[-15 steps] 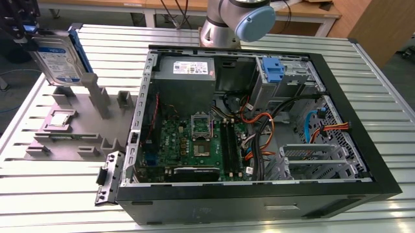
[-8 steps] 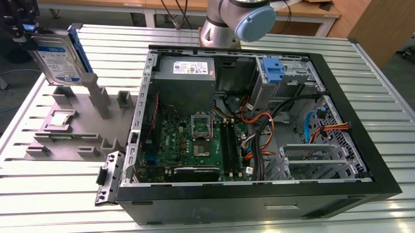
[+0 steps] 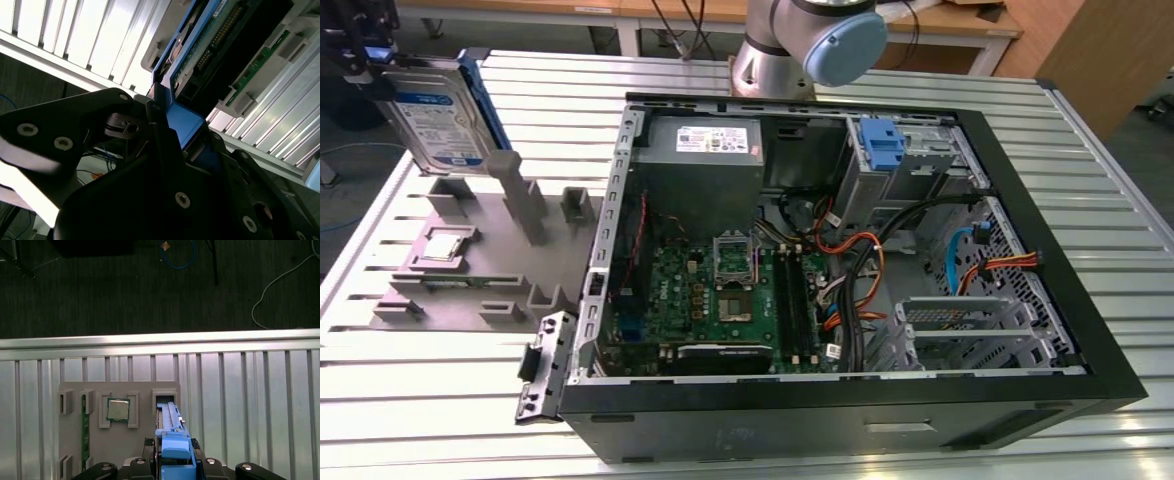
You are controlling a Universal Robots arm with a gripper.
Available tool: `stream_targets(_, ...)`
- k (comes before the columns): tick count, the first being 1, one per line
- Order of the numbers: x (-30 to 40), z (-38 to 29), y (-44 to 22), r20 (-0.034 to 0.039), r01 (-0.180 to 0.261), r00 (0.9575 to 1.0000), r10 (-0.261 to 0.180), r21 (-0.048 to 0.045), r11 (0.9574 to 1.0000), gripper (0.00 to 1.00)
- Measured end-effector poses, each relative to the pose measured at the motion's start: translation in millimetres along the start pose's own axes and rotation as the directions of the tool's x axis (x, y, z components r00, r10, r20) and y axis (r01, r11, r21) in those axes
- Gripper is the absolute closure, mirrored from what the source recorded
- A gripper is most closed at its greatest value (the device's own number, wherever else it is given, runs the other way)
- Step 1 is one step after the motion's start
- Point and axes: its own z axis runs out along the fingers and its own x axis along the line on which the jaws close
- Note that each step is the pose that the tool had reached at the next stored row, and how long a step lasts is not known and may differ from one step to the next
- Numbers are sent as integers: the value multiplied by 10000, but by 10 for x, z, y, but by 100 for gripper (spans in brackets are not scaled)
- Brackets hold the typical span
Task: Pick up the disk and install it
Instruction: 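Pick up the disk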
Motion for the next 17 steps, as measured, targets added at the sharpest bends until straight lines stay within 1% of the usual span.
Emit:
stream_targets(10, -1, -48, 1, 0, 0, 10000, 0, 0, 10000, 63)
stream_targets(17, -1, -53, 1, 0, 0, 10000, 0, -1, 10000, 63)
